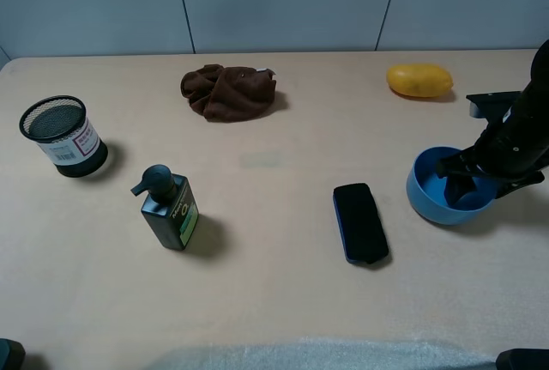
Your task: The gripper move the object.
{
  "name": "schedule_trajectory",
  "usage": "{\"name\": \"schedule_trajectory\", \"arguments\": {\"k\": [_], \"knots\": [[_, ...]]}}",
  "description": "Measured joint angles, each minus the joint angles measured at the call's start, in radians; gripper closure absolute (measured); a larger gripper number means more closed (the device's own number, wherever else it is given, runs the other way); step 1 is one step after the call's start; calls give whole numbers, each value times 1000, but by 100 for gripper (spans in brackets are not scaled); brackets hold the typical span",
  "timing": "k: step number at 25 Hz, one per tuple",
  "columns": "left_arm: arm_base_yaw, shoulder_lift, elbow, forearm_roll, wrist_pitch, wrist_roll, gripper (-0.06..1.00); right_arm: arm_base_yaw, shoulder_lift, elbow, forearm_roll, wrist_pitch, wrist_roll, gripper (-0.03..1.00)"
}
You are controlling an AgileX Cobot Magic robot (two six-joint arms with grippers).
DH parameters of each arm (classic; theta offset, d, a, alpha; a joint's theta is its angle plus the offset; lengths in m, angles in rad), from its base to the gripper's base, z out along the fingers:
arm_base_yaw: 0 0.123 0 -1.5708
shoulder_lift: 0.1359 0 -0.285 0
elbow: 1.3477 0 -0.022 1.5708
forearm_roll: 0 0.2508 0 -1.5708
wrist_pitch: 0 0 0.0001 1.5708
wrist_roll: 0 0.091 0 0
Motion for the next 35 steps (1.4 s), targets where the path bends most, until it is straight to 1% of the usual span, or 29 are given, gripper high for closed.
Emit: {"name": "schedule_trajectory", "arguments": {"k": [3, 13, 14, 26, 29, 32, 35], "knots": [[0, 0, 0, 0, 0, 0, -4, 0, 0, 0, 1, 0, 0, 58], [0, 0, 0, 0, 0, 0, -4, 0, 0, -1, 9, -2, 0, 98], [0, 0, 0, 0, 0, 0, -4, 0, -1, -4, 12, -3, 0, 99], [0, 0, 0, 0, 0, 0, -4, 0, -2, -6, 15, 5, 0, 99], [0, 0, 0, 0, 0, 0, -4, 0, -2, -29, 14, 50, 0, 99], [0, 0, 0, 0, 0, 0, -4, 0, -2, -67, 9, 119, 0, 99], [0, 0, 0, -1, 0, 0, -4, 0, -15, -101, 8, 157, 0, 99]]}}
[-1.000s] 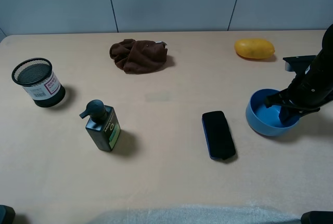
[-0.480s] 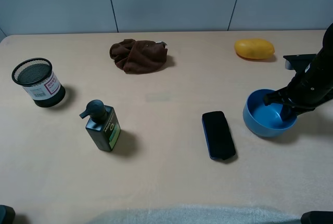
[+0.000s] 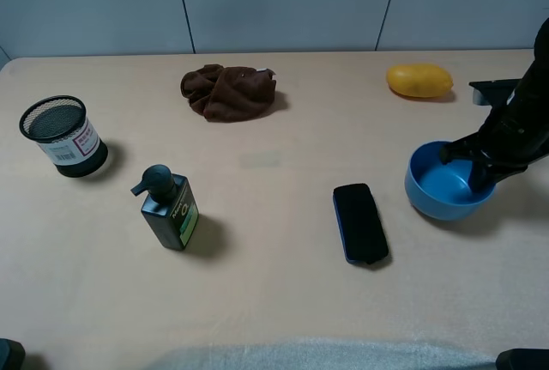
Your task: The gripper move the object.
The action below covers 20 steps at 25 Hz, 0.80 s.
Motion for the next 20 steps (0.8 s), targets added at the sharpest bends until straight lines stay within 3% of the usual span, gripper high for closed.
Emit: {"name": "schedule_trajectory", "arguments": {"k": [20], "knots": [[0, 0, 0, 0, 0, 0, -4, 0, -222, -14, 68, 138, 0, 99]]}}
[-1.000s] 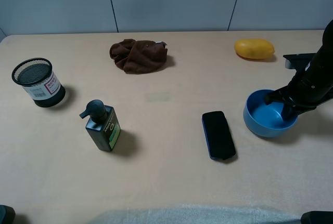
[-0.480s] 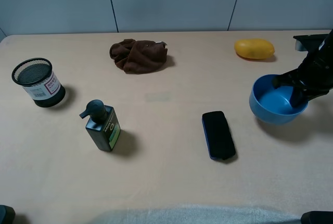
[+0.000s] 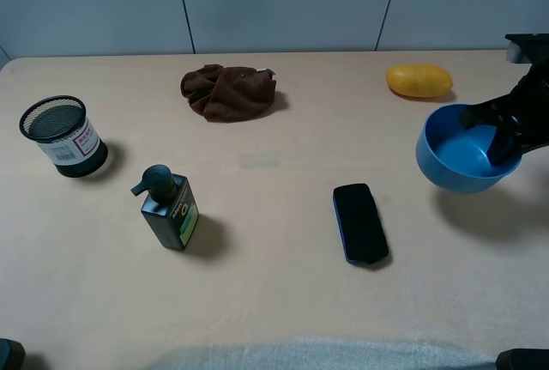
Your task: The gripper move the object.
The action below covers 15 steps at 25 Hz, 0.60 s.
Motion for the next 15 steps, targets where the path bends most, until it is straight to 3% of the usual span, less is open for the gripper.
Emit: {"name": "schedule_trajectory", "arguments": {"k": [5, 15], "knots": [[0, 0, 0, 0, 0, 0, -4, 23, -1, -13, 22, 27, -11, 99], [0, 0, 0, 0, 0, 0, -4, 197, 0, -193, 31, 108, 9, 99]]}}
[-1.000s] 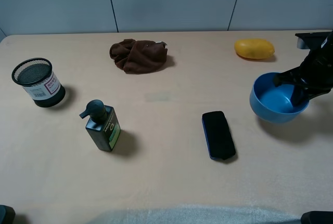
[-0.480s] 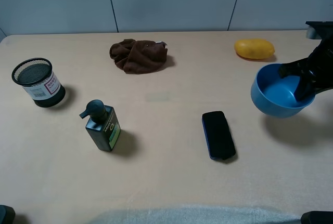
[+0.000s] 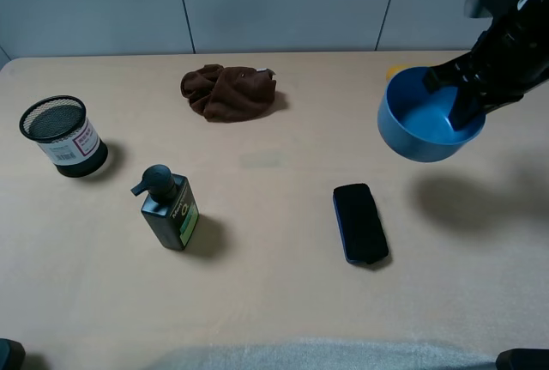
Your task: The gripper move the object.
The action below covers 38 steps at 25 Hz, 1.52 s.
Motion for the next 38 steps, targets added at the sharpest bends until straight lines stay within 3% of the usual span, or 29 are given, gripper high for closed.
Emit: {"name": "schedule_trajectory", "arguments": {"k": [14, 38], "knots": [[0, 0, 0, 1, 0, 0, -4, 141, 151, -258, 5, 71, 18, 99], [0, 0, 0, 1, 0, 0, -4, 147, 474, -619, 76, 104, -5, 99]]}}
